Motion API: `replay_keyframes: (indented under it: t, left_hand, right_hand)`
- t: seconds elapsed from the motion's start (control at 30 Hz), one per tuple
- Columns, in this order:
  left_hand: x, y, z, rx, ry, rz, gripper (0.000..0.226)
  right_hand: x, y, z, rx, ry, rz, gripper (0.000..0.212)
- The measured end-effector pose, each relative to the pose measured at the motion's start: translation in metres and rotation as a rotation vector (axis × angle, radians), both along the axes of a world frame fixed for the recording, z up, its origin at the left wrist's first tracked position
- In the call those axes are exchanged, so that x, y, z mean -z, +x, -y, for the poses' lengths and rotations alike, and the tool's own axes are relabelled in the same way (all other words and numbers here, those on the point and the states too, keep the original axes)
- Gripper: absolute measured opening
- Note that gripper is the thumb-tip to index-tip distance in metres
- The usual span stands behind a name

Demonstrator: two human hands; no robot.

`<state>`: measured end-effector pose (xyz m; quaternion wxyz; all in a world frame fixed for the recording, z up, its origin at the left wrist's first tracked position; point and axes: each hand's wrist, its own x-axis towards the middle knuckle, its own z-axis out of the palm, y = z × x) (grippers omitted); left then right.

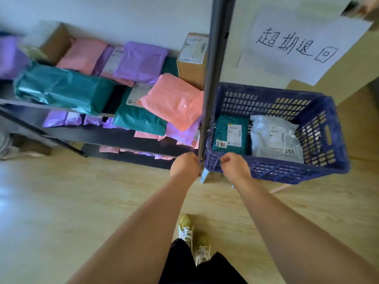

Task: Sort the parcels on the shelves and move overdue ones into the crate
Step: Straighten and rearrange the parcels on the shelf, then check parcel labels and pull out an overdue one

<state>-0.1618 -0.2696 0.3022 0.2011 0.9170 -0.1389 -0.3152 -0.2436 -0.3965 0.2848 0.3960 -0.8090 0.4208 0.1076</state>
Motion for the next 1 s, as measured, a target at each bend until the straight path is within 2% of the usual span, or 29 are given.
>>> replay_keyframes:
  t: [0.13,0.47,0.73,1.0]
  left_hand:
    - [0.004,-0.005,-0.039,-0.102,0.094,-0.008,0.035]
    - [0.001,-0.004,-0.120,-0.301,0.146,-0.056,0.046]
    - [-0.003,0.026,-0.198,-0.412,0.128,-0.032,0.052]
    - [0.014,0.077,-0.301,-0.398,0.167,-0.055,0.050]
  right_hand:
    - [0.005,0.005,-0.030,-0.175,-0.003,-0.051,0.025]
    - [0.005,0.031,-0.096,-0.452,-0.032,-0.116,0.023]
    - [-0.008,0.090,-0.177,-0.609,-0.064,-0.059,0.026]
    - [0.009,0.143,-0.288,-0.639,-0.057,-0.080,0.032]
